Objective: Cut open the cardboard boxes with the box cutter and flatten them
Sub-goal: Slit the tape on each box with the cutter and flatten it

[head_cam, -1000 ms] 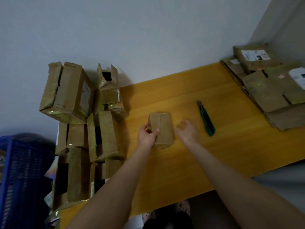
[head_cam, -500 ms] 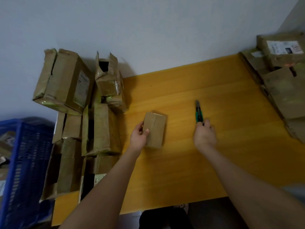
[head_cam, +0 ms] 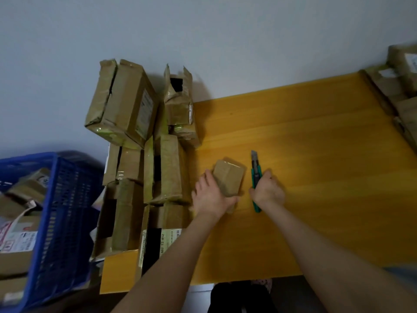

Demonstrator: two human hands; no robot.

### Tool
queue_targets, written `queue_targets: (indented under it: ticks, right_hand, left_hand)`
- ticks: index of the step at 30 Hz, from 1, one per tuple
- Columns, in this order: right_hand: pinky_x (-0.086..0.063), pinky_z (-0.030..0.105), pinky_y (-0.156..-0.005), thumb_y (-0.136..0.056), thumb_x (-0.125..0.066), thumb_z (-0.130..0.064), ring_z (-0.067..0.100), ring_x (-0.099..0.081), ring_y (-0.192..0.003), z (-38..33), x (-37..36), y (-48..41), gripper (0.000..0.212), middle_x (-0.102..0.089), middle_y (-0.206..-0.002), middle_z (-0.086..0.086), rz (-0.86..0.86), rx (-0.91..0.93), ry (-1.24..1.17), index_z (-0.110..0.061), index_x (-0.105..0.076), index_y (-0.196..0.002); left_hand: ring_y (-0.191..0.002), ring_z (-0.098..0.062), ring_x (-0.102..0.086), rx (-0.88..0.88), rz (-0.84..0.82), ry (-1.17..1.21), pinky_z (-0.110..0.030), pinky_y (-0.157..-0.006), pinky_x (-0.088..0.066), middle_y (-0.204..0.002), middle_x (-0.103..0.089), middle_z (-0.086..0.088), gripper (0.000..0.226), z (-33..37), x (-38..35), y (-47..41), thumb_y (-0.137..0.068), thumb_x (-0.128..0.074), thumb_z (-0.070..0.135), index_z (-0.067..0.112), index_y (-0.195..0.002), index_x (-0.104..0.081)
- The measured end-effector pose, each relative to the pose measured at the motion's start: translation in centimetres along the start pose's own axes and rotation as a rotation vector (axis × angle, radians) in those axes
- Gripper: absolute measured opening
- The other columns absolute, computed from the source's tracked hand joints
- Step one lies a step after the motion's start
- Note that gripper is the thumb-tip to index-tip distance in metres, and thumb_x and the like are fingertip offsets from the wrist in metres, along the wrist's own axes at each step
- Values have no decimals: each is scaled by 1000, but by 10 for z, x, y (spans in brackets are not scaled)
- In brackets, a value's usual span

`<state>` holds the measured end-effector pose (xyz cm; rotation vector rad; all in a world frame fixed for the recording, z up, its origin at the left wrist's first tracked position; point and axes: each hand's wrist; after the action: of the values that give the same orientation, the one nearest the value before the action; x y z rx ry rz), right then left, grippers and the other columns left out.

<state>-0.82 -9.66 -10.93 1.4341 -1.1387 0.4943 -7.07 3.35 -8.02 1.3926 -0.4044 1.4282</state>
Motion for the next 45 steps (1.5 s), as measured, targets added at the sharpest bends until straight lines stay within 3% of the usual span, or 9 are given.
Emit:
queue_targets:
  ticks: [3, 7, 13, 17, 23, 28, 32, 37, 45]
  right_hand:
    - [-48, 36, -66, -94, -57, -26, 31, -61, -97, 4, -5, -2, 39, -59, -112, 13, -93, -58, -263, -7, -44, -126]
    - [-46, 38, -81, -98, -52, -23, 34, -57, -110, 4, 1, 9, 42, -57, -125, 16, -99, -136, -715, -5, -43, -136]
    - [-45, 35, -80, -99, -50, -34, 30, -57, -108, -16, 9, 32, 42, -59, -120, 13, -195, -79, -798, -6, -50, -130]
    - [-45, 35, -80, -99, -53, -25, 30, -58, -106, -17, 5, 42, 29, -59, -111, 13, -233, -29, -798, -7, -52, -121]
    - [-48, 42, -72, -101, -47, -29, 19, -54, -64, 0, 11, 43, 22, -55, -73, 4, -190, 5, -783, -10, -51, -110]
    - [-50, 39, -62, -100, -45, -27, 23, -60, -72, 28, 15, 45, 26, -63, -87, 7, -93, 132, -485, -14, -51, -122]
    - [-43, 29, -49, -98, -46, -29, 20, -56, -62, 43, 16, 52, 39, -63, -86, 4, -56, 195, -255, -23, -43, -136]
    - [-38, 25, -48, -97, -46, -31, 16, -52, -58, 49, 20, 57, 46, -56, -77, -4, -72, 222, -242, -31, -41, -142]
    - [-46, 28, -52, -95, -49, -32, 18, -58, -63, 54, 27, 56, 48, -64, -84, 0, -131, 255, -227, -34, -42, -143]
  left_hand:
    - [-142, -30, -21, 40, -37, -34, -46, -114, -24, -155, -17, -12, 122, 10, -5, -4, -74, -74, 56, 8, -154, 5]
    - [-140, -30, -24, -76, -96, -151, -47, -112, -26, -150, -23, -11, 114, 1, 1, -9, -76, -73, 48, 18, -154, 4]
    - [-137, -29, -27, -236, -147, -254, -50, -112, -29, -150, -24, -6, 111, -34, 13, -15, -75, -75, 45, 30, -153, 3]
    - [-142, -27, -19, -298, -123, -342, -54, -118, -14, -154, -19, -5, 110, -38, 17, -13, -76, -75, 41, 27, -154, 2]
    - [-141, -28, -22, -348, -90, -365, -60, -116, -15, -151, -26, -4, 104, -12, 14, -13, -75, -76, 43, 20, -153, -12]
    - [-147, -24, -13, -396, -103, -347, -57, -117, -13, -157, -21, -1, 103, -5, 17, -23, -76, -78, 37, 26, -153, -12]
    - [-148, -24, -9, -376, -170, -332, -55, -118, -14, -161, -15, 1, 109, -5, 17, -29, -75, -80, 38, 27, -155, -6]
    - [-149, -23, -8, -368, -198, -330, -54, -118, -15, -162, -13, 3, 112, -4, 18, -33, -74, -80, 40, 28, -155, -4]
    - [-149, -23, -9, -352, -200, -311, -55, -118, -16, -161, -14, 2, 112, -4, 17, -33, -73, -81, 38, 28, -155, -6]
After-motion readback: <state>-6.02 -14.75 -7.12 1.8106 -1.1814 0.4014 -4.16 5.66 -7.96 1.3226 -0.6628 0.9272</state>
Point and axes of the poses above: each hand's wrist, its own y-axis away from the middle knuckle, its own x-axis out of the back of the hand, z = x × y
